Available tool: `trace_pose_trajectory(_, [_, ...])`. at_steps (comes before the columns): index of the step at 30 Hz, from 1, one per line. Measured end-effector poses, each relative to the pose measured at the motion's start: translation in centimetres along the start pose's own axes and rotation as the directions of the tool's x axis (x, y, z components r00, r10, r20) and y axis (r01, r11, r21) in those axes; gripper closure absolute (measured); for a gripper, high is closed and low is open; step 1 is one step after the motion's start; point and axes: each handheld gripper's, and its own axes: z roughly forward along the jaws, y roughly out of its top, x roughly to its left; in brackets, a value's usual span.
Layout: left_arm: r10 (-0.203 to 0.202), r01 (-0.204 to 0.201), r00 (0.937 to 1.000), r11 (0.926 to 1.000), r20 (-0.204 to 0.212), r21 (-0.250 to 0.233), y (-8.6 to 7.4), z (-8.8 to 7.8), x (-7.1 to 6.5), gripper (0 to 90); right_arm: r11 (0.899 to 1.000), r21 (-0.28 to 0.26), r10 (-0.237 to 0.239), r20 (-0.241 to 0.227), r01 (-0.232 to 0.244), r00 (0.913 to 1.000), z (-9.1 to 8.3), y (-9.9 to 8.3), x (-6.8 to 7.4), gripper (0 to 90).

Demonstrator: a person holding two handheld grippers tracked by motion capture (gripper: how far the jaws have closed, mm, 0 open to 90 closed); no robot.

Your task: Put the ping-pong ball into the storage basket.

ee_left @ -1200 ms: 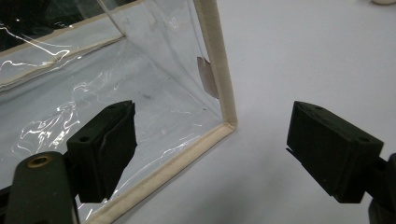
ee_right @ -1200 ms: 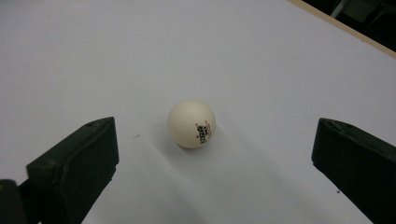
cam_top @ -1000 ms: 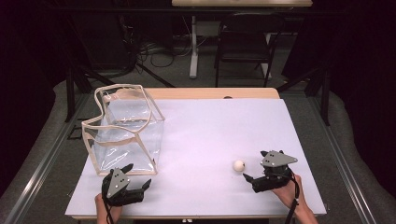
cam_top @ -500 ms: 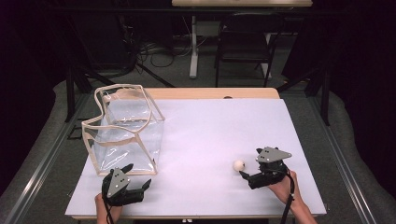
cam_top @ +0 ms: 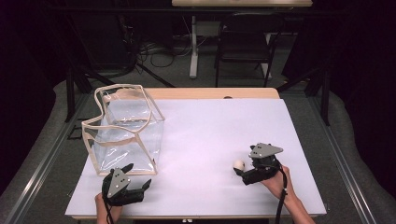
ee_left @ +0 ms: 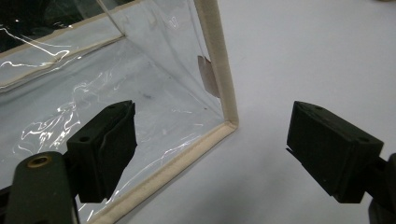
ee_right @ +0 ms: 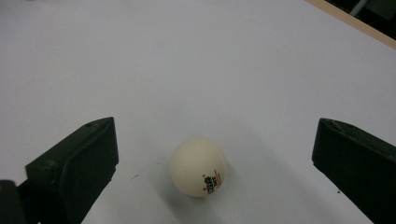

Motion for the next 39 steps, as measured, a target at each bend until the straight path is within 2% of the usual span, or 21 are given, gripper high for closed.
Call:
trace_pose_trajectory(13, [-0.002,0.002,1.0000,1.0000,0.001,-0.001,0.0,0.0,0.0,15.9,0.999,0.033,0.007,-0.029,-0.006,0.9996,1.6,0.3,-0.2,0.0])
trace_pose_trajectory(32, [0.000,0.000,1.0000,1.0000,0.005,0.001,0.0,0.0,0.1,15.9,0.996,0.080,0.046,-0.064,-0.041,0.9968,3.2,-1.0,-0.4,0.1])
trace_pose_trajectory(36, [-0.001,0.001,1.0000,1.0000,0.006,0.000,0.0,0.0,0.1,15.9,0.995,0.090,0.052,-0.074,-0.045,0.9959,3.4,-1.2,-0.4,3.9])
trace_pose_trajectory(39, [0.000,0.000,1.0000,1.0000,0.007,0.000,0.0,0.0,0.1,15.9,0.994,0.100,0.054,-0.079,-0.046,0.9954,3.4,-1.4,-0.3,12.3])
